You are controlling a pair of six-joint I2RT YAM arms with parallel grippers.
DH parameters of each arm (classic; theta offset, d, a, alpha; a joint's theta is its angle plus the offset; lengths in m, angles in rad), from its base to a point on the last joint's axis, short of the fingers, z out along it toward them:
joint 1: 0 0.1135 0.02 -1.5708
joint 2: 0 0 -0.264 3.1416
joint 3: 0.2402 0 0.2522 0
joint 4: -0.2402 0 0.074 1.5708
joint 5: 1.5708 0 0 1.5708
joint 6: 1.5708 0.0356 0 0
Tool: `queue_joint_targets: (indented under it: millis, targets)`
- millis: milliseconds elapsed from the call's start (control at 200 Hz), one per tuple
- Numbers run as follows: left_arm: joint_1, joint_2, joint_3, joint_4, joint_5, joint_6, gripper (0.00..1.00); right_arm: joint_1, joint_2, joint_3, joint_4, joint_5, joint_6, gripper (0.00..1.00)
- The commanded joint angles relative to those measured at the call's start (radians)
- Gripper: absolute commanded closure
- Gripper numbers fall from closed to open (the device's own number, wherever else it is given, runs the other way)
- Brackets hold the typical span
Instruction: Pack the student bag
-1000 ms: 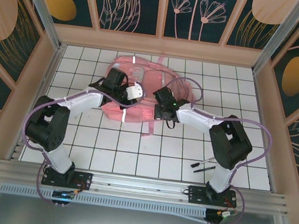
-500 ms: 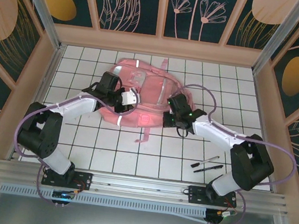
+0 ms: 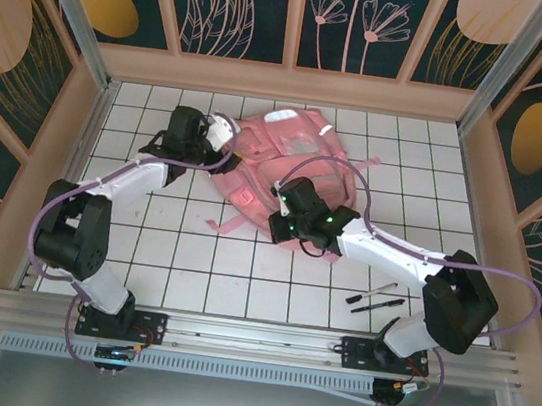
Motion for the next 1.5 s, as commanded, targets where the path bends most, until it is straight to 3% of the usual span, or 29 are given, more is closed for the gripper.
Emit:
queue_joint_targets:
  millis: [0, 85, 250, 320, 405, 556, 721, 871, 986, 1026, 1081, 1136, 1256, 1491]
  targets:
    - [0.011, -0.130, -0.062, 0.054, -0.115, -0.361, 0.25, 0.018, 0.025, 0.044, 0.079, -0.046, 0.027, 1.00]
    - [0.012, -0.196, -0.114, -0.014, -0.178, -0.595, 0.22, 0.018, 0.034, 0.041, 0.105, -0.064, 0.047, 1.00]
    - [0.006, -0.216, -0.193, -0.044, 0.172, -0.955, 0.40, 0.019, 0.060, 0.033, 0.140, -0.094, 0.057, 1.00]
    - [-0.010, -0.197, -0.176, -0.130, 0.251, -1.005, 0.50, 0.019, 0.064, 0.034, 0.149, -0.091, 0.056, 1.00]
    - [-0.058, -0.206, -0.155, -0.214, 0.213, -1.005, 0.43, 0.021, 0.066, 0.030, 0.181, -0.112, 0.060, 1.00]
    - [-0.109, -0.189, -0.186, -0.176, 0.179, -1.106, 0.34, 0.028, 0.088, 0.037, 0.216, -0.138, 0.047, 1.00]
    - [-0.140, -0.130, -0.200, -0.131, 0.113, -1.189, 0.34, 0.048, 0.117, 0.069, 0.236, -0.148, 0.053, 1.00]
    - [-0.145, -0.070, -0.215, -0.079, 0.017, -1.228, 0.39, 0.070, 0.150, 0.094, 0.250, -0.137, 0.053, 1.00]
    - [-0.143, 0.034, -0.121, -0.148, -0.021, -1.195, 0.43, 0.092, 0.164, 0.114, 0.247, -0.122, 0.059, 1.00]
    - [-0.142, 0.061, -0.083, -0.183, -0.031, -1.173, 0.53, 0.100, 0.167, 0.118, 0.233, -0.101, 0.062, 1.00]
    - [-0.142, 0.074, -0.034, -0.198, -0.055, -1.145, 0.81, 0.104, 0.167, 0.117, 0.198, -0.061, 0.075, 1.00]
    - [-0.137, 0.068, -0.016, -0.208, -0.079, -1.117, 1.00, 0.104, 0.159, 0.104, 0.157, -0.013, 0.091, 1.00]
    - [-0.090, 0.027, -0.017, -0.233, -0.072, -1.047, 1.00, 0.088, 0.132, 0.082, 0.034, 0.080, 0.149, 1.00]
    - [-0.009, -0.003, -0.016, -0.333, -0.074, -0.861, 1.00, -0.005, 0.042, 0.005, -0.130, 0.131, 0.237, 1.00]
